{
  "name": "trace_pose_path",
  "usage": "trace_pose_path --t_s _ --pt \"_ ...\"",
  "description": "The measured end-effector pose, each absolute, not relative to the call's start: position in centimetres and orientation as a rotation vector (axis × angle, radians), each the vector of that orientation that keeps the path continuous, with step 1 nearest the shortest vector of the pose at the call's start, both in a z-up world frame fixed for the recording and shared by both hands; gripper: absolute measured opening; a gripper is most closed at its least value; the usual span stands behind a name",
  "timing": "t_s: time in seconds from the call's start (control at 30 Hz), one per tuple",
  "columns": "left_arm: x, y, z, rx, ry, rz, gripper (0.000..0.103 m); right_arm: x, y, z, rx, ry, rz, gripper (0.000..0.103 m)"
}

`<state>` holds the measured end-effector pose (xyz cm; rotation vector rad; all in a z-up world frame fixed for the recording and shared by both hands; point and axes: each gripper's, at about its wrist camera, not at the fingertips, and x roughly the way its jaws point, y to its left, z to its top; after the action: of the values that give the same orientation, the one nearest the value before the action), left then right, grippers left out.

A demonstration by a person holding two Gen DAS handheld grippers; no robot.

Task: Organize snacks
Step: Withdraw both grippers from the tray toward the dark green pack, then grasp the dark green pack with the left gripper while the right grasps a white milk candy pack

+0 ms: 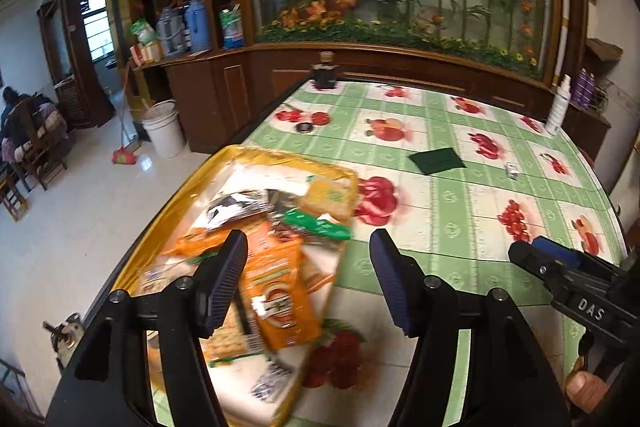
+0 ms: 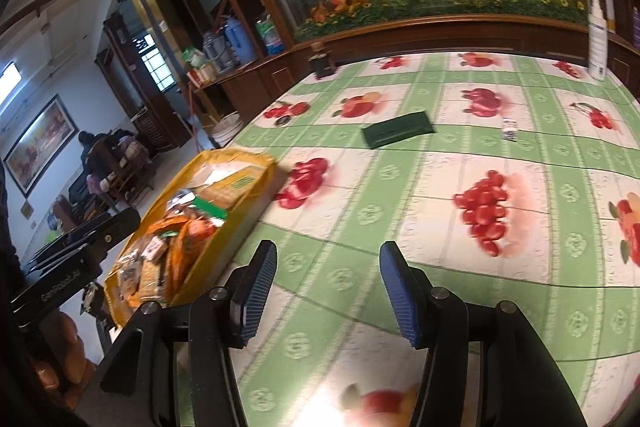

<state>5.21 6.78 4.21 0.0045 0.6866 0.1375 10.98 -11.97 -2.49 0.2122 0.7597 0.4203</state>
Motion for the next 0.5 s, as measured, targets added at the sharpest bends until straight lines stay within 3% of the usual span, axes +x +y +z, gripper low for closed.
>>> trace_pose_path --t_s 0.1,0.5 --pt "6.7 4.6 4.1 0.037 0.697 0.077 0.077 12.0 -14.3 -2.8 0.225 0.761 0.369 0.055" --pt "16.1 -3.6 1.8 0.211 0.784 -0.082 0.078 18.7 -21.1 -4.2 0.237 0.780 0.179 0.056"
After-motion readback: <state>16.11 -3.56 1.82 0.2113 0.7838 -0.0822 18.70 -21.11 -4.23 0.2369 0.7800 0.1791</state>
